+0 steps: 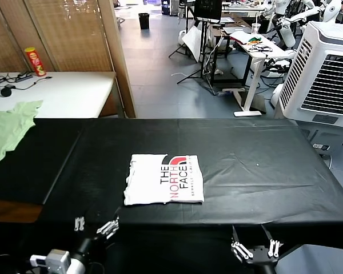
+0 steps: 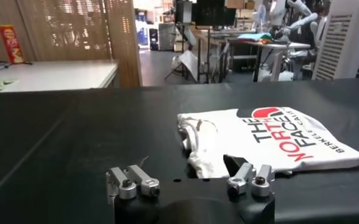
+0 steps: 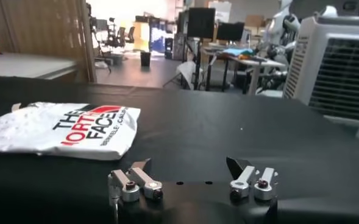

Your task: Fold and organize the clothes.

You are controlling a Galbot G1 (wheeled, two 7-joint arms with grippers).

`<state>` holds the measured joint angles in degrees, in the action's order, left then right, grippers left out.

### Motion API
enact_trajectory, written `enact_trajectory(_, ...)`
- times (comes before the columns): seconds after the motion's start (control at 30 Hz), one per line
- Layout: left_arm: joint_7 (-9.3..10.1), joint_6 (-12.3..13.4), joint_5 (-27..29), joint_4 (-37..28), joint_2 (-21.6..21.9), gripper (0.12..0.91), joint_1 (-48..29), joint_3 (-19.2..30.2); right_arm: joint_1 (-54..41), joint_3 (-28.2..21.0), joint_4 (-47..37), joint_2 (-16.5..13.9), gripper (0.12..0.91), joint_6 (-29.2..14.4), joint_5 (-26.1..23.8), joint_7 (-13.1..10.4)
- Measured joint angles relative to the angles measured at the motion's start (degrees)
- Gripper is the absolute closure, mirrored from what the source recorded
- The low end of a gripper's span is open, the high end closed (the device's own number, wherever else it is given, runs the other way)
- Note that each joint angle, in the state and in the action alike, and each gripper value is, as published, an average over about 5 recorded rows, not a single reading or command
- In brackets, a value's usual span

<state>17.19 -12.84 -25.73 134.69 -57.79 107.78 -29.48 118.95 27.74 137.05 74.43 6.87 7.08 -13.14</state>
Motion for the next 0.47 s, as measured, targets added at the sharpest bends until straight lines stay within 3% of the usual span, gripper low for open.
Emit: enact_trajectory(0.47,-2.13,0.9,-2.4,-0.5,0.0,0.232,2.4,-4.3,0.0,-0.6,-0.1,0.1,0.227,1.0,1.1,-0.6)
